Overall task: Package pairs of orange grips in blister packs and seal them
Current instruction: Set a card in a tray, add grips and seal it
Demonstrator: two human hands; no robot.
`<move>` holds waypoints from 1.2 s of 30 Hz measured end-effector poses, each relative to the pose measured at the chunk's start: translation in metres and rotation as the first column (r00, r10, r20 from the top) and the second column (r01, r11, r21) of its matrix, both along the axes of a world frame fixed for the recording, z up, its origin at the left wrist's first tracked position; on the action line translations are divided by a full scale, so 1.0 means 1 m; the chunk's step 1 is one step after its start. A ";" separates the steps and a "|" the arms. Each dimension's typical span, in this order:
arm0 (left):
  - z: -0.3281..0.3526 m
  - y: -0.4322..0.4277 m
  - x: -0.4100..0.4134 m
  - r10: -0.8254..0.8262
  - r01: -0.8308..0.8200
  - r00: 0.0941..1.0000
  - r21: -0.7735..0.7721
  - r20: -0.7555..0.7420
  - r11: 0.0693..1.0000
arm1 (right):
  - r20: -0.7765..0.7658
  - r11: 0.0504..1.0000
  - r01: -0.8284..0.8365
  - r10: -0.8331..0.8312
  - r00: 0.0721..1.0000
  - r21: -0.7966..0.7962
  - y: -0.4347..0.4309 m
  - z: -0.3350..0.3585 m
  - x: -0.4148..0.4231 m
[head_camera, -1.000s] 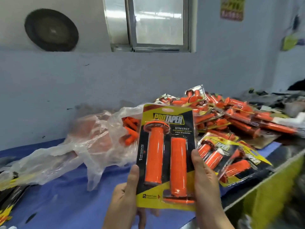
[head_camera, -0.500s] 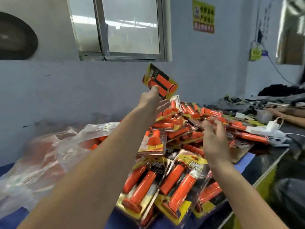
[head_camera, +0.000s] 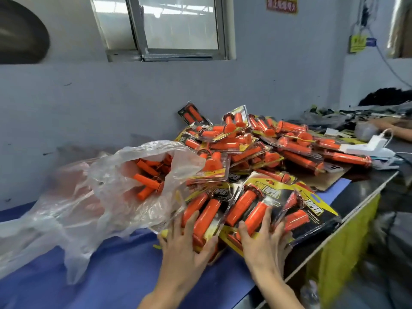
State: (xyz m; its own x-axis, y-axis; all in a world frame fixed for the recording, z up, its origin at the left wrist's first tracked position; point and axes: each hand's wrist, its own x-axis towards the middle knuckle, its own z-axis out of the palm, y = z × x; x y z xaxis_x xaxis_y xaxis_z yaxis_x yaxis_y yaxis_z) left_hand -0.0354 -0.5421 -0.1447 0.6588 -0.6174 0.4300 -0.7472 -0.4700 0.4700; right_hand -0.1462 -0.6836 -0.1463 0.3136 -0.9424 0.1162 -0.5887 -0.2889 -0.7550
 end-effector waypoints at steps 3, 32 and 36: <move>0.002 -0.034 -0.002 0.012 -0.015 0.999 -0.065 -0.034 0.998 | 0.037 1.000 -0.012 0.011 0.999 0.016 -0.021 0.000 0.008; 0.011 -0.088 0.075 -0.142 0.141 0.990 0.088 0.002 0.986 | 0.063 0.996 0.084 -0.083 0.995 -0.013 -0.078 0.008 0.070; 0.023 -0.042 0.058 -0.160 0.140 0.985 0.230 0.069 0.963 | 0.074 0.996 0.080 -0.078 0.994 -0.025 -0.052 0.005 0.058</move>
